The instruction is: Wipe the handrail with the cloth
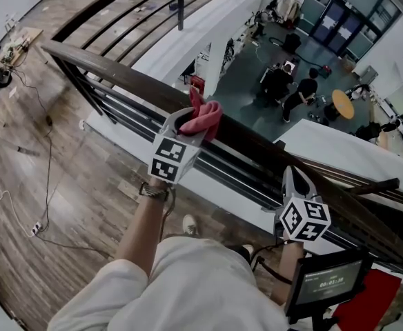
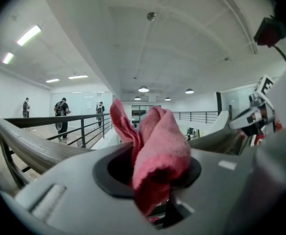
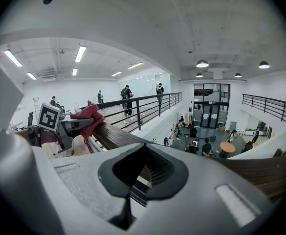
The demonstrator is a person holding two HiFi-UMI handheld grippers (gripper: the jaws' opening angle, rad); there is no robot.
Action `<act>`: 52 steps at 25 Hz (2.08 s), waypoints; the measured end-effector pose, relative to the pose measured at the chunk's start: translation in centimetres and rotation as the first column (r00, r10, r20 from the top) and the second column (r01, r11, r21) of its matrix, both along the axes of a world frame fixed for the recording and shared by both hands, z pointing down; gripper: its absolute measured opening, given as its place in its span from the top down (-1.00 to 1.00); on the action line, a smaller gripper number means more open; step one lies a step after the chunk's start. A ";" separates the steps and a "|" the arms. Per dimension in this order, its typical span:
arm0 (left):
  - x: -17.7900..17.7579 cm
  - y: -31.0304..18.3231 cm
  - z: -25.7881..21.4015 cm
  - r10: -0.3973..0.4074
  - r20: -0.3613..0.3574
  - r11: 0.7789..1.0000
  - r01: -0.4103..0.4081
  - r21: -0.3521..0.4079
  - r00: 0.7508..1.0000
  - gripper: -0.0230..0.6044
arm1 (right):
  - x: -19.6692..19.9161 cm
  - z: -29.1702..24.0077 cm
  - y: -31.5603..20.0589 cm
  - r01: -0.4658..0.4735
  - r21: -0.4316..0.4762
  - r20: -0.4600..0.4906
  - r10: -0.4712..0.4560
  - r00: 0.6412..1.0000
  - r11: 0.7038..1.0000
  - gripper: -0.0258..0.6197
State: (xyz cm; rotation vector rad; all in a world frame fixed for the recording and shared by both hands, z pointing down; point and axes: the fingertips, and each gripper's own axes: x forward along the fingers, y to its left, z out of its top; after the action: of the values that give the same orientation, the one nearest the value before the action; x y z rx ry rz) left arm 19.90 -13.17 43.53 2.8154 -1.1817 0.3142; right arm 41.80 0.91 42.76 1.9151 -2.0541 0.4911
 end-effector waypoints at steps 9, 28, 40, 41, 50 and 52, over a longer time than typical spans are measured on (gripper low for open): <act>-4.0 -1.2 0.1 -0.118 -0.069 0.993 0.118 -0.007 0.991 0.45 | -0.6 -0.1 -0.2 0.012 -0.002 0.002 -0.012 1.000 1.000 0.91; -7.1 0.0 2.0 -0.250 -0.106 0.968 0.252 0.000 0.962 0.45 | 0.9 0.5 1.2 -0.012 -0.027 -0.010 0.012 1.000 1.000 0.91; -7.6 0.9 3.4 -0.248 -0.056 0.969 0.247 -0.012 0.967 0.45 | 1.4 0.8 2.0 -0.035 -0.036 0.003 0.036 0.999 0.999 0.91; -7.5 0.9 3.6 -0.245 -0.052 0.970 0.244 -0.016 0.968 0.45 | 1.5 0.7 2.1 -0.037 -0.033 0.005 0.037 0.999 0.999 0.91; -6.8 1.5 6.1 -0.182 0.057 0.980 0.186 -0.070 0.982 0.45 | 1.6 0.9 2.2 -0.039 -0.030 0.007 0.039 0.999 0.999 0.91; -6.5 1.6 6.5 -0.164 0.088 0.982 0.171 -0.080 0.983 0.45 | 1.6 0.8 2.3 -0.039 -0.032 0.008 0.039 0.999 0.999 0.91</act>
State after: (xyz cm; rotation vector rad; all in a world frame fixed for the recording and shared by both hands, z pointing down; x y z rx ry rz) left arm 13.44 -11.59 50.03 2.6300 -1.3756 0.4597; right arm 43.42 3.20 43.55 1.9410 -2.0054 0.5394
